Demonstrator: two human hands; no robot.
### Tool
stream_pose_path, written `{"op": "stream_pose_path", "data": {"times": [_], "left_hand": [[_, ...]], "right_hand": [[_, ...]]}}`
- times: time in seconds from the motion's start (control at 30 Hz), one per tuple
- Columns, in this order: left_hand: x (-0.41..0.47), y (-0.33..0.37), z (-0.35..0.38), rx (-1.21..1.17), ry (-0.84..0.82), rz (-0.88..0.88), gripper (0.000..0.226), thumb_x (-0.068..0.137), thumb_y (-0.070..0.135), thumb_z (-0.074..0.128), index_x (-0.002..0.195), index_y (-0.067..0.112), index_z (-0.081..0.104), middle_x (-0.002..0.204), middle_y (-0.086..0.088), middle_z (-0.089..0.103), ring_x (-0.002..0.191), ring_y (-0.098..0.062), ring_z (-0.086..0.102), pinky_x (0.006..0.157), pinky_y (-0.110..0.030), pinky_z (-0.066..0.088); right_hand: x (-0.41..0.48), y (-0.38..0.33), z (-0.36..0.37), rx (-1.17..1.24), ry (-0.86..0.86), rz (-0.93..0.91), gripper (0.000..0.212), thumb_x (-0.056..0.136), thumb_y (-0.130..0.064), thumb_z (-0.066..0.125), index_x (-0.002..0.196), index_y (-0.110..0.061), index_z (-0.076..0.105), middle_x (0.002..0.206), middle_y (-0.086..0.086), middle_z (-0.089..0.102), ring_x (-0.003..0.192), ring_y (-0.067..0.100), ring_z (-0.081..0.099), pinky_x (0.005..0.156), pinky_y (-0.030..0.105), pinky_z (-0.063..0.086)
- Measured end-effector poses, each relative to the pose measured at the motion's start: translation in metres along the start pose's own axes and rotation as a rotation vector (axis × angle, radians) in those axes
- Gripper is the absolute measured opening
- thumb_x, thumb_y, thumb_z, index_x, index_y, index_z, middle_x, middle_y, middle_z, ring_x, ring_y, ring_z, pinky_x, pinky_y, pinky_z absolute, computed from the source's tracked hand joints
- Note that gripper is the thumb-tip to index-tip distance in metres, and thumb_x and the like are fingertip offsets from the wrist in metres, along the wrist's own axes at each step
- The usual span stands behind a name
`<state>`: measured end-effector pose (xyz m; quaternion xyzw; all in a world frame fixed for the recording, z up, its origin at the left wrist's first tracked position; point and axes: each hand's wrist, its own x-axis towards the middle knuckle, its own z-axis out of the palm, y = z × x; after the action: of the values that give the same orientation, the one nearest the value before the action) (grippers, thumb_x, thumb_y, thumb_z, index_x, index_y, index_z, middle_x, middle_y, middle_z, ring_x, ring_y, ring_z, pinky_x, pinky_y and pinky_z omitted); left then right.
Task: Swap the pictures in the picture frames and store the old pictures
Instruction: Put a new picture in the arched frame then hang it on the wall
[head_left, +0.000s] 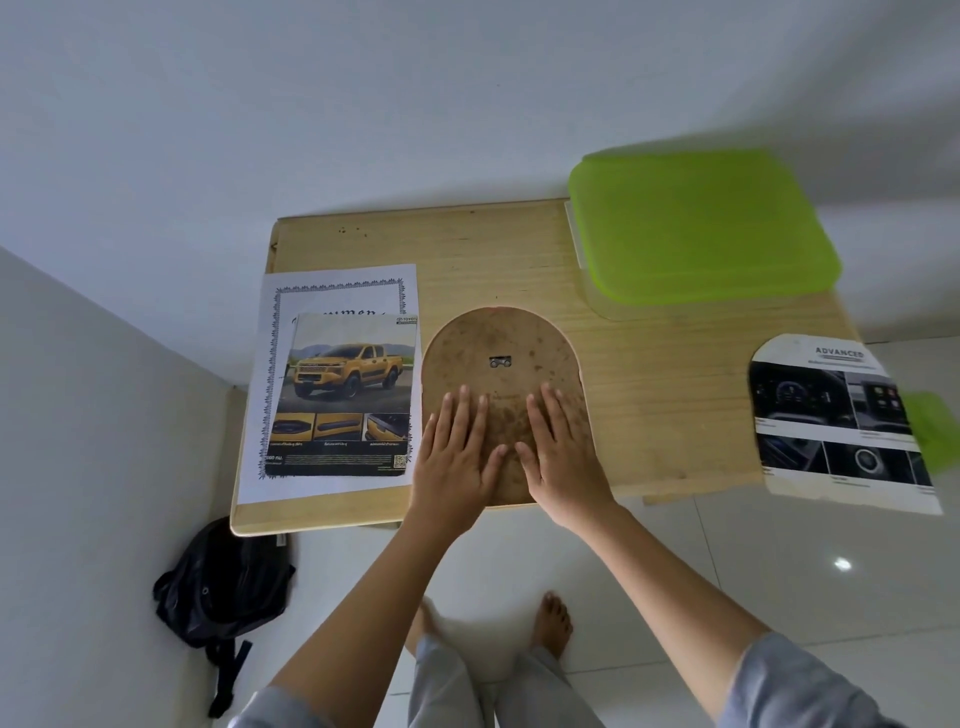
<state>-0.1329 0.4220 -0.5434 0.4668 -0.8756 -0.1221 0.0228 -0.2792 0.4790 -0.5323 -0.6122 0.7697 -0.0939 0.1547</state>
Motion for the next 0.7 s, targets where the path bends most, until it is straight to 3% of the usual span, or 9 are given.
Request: {"op": "stream_pose_path", "data": {"times": [0.13,0.2,0.33,0.43,0.5,0.57,0.63,0.7], "left_hand": [[-0.005,0.006,0.001,-0.009,0.059,-0.076,0.063,0.097,0.052,0.012,0.146,0.016,0.026,0.153,-0.011,0.022,0.142,-0.024,0.01,0.116,-0.037,0.005],[-0.01,0.01,0.003,-0.032,0.082,-0.119,0.061,0.097,0.051,0.015,0.145,0.016,0.027,0.153,-0.013,0.023,0.142,-0.026,0.012,0.116,-0.039,0.009],[-0.014,0.013,0.006,-0.03,0.077,-0.158,0.061,0.097,0.05,0.013,0.145,0.016,0.028,0.151,-0.014,0.027,0.142,-0.028,0.016,0.116,-0.037,0.008],[-0.013,0.014,0.007,-0.022,0.059,-0.161,0.061,0.098,0.05,0.01,0.145,0.014,0.027,0.151,-0.015,0.027,0.141,-0.028,0.015,0.115,-0.035,0.004],[-0.013,0.014,0.007,-0.029,0.06,-0.162,0.062,0.098,0.05,0.01,0.145,0.013,0.026,0.152,-0.014,0.026,0.142,-0.028,0.015,0.115,-0.034,0.003],[-0.015,0.013,0.008,-0.036,0.062,-0.151,0.062,0.097,0.05,0.01,0.145,0.014,0.024,0.152,-0.014,0.024,0.142,-0.027,0.012,0.115,-0.035,0.004],[-0.016,0.011,0.008,-0.057,0.061,-0.131,0.062,0.097,0.052,0.01,0.146,0.015,0.019,0.153,-0.012,0.02,0.143,-0.027,0.009,0.116,-0.034,0.002],[-0.016,0.01,0.004,-0.109,0.054,-0.116,0.065,0.094,0.057,0.004,0.147,0.019,0.01,0.155,-0.008,0.008,0.144,-0.025,0.002,0.117,-0.032,-0.002]], "right_hand": [[-0.004,0.004,-0.012,0.159,0.11,0.062,0.055,0.094,-0.023,0.047,0.142,-0.002,0.028,0.151,0.014,0.024,0.142,0.026,0.018,0.113,0.028,0.009],[-0.008,0.007,-0.013,0.249,0.18,0.18,0.056,0.094,-0.017,0.048,0.142,-0.001,0.026,0.151,0.013,0.024,0.141,0.025,0.019,0.112,0.026,0.011],[-0.017,0.004,-0.011,0.423,0.161,0.289,0.057,0.095,-0.015,0.044,0.145,-0.005,0.018,0.153,0.009,0.019,0.142,0.019,0.014,0.112,0.02,0.009],[-0.013,0.004,-0.014,0.576,0.22,0.374,0.058,0.089,-0.009,0.051,0.143,-0.01,0.03,0.143,0.006,0.038,0.134,0.02,0.031,0.113,0.032,0.025],[-0.006,0.009,-0.02,0.666,0.274,0.43,0.043,0.085,-0.007,0.053,0.127,-0.012,0.049,0.121,0.005,0.056,0.117,0.023,0.049,0.101,0.039,0.042],[-0.003,0.012,-0.031,0.748,0.283,0.485,0.026,0.087,-0.008,0.053,0.113,-0.011,0.06,0.101,0.001,0.064,0.102,0.024,0.059,0.085,0.028,0.049],[-0.002,0.016,-0.041,0.86,0.278,0.547,0.028,0.093,-0.012,0.049,0.119,-0.008,0.06,0.103,0.006,0.066,0.1,0.026,0.061,0.076,0.022,0.046],[-0.003,0.019,-0.045,0.967,0.267,0.539,0.032,0.095,-0.015,0.046,0.125,-0.012,0.056,0.113,0.012,0.065,0.103,0.031,0.058,0.08,0.03,0.048]]}}
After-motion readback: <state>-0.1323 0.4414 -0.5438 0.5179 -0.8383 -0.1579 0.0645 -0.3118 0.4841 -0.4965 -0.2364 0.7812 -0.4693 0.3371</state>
